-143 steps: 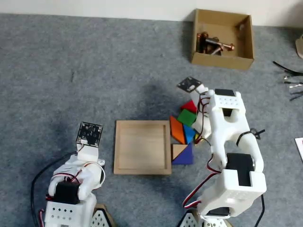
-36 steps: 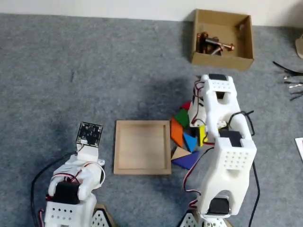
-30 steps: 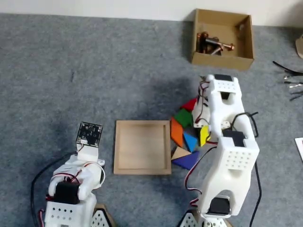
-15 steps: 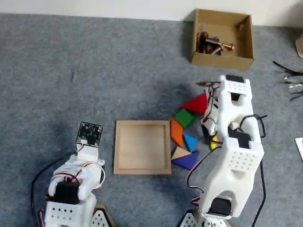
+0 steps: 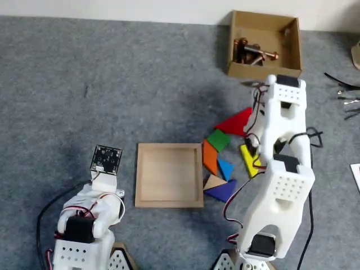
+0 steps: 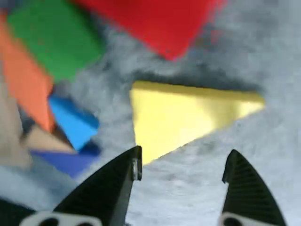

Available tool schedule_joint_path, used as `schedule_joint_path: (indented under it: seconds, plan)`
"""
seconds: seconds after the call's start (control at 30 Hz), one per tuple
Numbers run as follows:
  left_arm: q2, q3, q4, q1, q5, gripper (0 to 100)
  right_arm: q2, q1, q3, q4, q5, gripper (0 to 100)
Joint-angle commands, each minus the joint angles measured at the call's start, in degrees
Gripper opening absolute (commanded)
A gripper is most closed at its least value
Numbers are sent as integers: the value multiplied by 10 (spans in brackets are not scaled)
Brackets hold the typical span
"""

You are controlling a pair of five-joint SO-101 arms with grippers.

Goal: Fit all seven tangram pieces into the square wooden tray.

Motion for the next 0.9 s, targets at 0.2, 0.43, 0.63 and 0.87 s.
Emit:
schedule_joint_path:
  seconds: [0.2,0.43,0.63,0.87]
  plan:
    - [-4,11,4,4,4,5,-7,-75,-31,-27,-320,264]
    - [-4,11,4,4,4,5,59,-87,-35,-95,-403,264]
    - [-4,11,4,4,4,5,106,-84,-37,-112,-440,264]
    - [-4,11,4,4,4,5,108,-81,-37,-112,-439,264]
